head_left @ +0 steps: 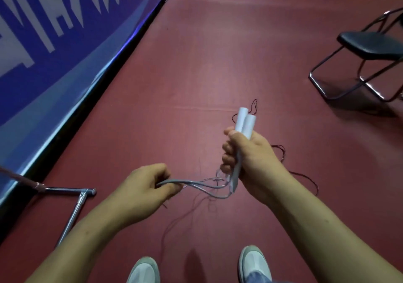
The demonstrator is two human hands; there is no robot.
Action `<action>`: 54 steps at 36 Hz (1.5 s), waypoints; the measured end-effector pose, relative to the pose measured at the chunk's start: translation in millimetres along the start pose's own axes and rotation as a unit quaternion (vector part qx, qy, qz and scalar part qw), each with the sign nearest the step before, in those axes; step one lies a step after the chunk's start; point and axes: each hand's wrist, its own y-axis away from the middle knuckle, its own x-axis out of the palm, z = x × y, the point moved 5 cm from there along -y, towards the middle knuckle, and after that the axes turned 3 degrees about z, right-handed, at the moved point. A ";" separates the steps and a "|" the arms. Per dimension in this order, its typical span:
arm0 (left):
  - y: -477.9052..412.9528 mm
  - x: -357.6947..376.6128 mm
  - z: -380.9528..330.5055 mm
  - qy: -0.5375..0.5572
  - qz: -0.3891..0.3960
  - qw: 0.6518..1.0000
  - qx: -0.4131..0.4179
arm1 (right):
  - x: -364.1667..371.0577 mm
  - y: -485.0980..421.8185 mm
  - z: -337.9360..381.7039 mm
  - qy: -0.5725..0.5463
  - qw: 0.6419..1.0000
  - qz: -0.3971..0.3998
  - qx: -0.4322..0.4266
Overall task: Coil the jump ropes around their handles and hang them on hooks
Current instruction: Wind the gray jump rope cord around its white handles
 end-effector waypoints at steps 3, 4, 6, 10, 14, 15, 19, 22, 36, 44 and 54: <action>0.8 2.2 -17.7 0.105 0.028 0.993 0.045 | 3.9 4.2 -9.0 0.061 0.998 0.025 0.013; 0.9 1.2 -21.3 0.123 0.027 0.991 0.053 | 5.0 5.7 -10.9 0.065 0.997 0.035 0.020; -1.6 -1.3 -23.0 0.143 0.020 0.988 0.055 | 7.6 9.1 -13.8 0.060 0.996 0.054 0.037; -5.8 -0.2 -24.9 0.130 -0.001 0.990 0.057 | 14.4 16.3 -18.1 0.039 0.994 0.077 0.062; -8.3 8.1 -26.9 0.048 -0.017 0.997 0.051 | 21.2 22.7 -28.4 0.055 0.991 0.087 0.087; -8.8 9.8 -26.6 0.033 -0.018 0.998 0.046 | 22.2 23.7 -31.3 0.066 0.990 0.087 0.092; -8.4 13.6 -28.7 0.005 -0.018 0.999 0.035 | 22.7 24.0 -39.0 0.080 0.986 0.082 0.118; -8.2 9.7 -29.6 -0.029 -0.036 0.998 0.045 | 21.2 24.0 -42.2 0.069 0.983 0.084 0.145; -11.9 7.4 -38.3 -0.042 -0.011 0.997 0.063 | 10.5 22.8 -39.9 -0.009 0.982 0.069 0.175; -9.0 8.4 -43.9 -0.012 0.026 0.997 0.073 | 8.5 26.7 -34.3 -0.018 0.978 0.096 0.186; -7.6 7.0 -46.1 0.000 0.052 0.997 0.057 | 4.3 22.5 -30.3 -0.069 0.987 0.022 0.143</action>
